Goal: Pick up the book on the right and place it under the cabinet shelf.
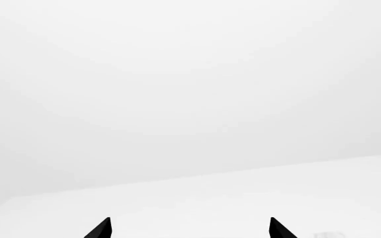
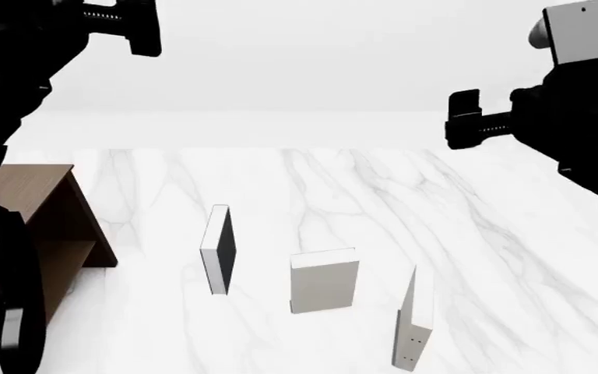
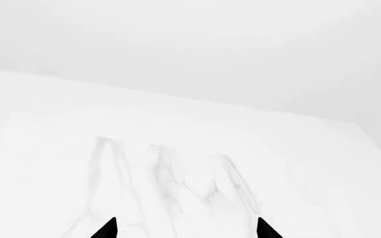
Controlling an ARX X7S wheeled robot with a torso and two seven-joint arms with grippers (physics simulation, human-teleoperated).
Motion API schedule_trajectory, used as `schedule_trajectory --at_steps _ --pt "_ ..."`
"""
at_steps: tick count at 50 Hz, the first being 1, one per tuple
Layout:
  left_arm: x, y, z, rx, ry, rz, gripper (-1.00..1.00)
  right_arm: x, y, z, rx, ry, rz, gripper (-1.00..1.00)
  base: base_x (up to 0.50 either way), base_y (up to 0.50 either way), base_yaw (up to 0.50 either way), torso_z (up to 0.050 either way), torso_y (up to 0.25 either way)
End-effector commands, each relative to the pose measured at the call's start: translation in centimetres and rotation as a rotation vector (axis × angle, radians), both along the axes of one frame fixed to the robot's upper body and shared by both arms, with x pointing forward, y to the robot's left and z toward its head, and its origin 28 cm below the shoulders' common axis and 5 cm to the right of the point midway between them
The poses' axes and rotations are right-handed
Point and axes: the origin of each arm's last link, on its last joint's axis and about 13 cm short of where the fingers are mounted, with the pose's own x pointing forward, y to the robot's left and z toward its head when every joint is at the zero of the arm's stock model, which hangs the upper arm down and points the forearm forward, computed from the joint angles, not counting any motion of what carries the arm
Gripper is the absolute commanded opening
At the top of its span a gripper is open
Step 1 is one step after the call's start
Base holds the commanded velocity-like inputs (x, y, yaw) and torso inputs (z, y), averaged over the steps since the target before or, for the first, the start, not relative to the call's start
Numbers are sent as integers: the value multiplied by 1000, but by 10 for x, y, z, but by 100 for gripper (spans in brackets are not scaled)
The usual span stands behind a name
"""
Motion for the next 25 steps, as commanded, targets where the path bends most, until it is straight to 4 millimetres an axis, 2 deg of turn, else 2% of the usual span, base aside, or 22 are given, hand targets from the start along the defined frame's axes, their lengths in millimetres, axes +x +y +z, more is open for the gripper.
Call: schedule_trajectory --at_steps 1,11,25 --pt "-2 1 -5 -6 6 -1 100 -31 -2 -16 -16 201 68 100 0 0 0 0 0" --pt "-2 1 -6 -6 10 -2 100 -42 2 -28 15 326 116 100 0 0 0 0 0" --pt "-2 1 -16 -11 23 -2 100 -45 11 -56 22 435 114 100 0 0 0 0 0"
